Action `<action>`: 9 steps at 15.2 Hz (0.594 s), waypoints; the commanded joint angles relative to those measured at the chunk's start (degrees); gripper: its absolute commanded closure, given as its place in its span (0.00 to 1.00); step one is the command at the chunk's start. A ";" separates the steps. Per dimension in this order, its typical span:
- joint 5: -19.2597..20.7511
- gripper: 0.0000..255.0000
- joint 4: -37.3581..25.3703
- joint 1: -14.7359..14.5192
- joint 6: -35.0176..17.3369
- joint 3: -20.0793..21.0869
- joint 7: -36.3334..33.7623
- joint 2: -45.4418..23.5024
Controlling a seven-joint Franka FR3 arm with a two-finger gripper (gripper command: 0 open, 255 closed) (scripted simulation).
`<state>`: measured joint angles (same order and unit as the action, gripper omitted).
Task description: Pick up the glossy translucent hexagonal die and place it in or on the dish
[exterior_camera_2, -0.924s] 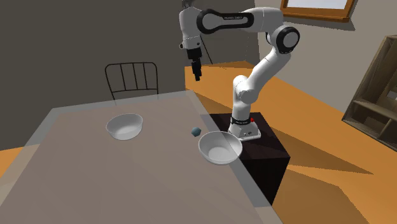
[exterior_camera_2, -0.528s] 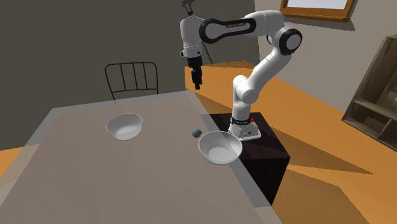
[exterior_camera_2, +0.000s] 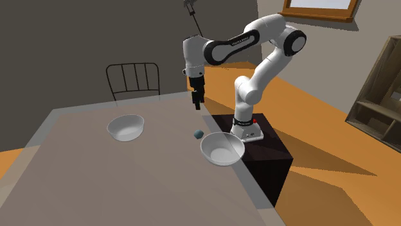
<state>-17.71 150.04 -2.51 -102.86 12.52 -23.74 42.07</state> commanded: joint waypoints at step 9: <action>-7.27 0.00 3.49 -2.39 -20.34 12.35 -10.89 -12.23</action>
<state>-24.59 153.47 -4.79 -121.63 24.03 -33.95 30.96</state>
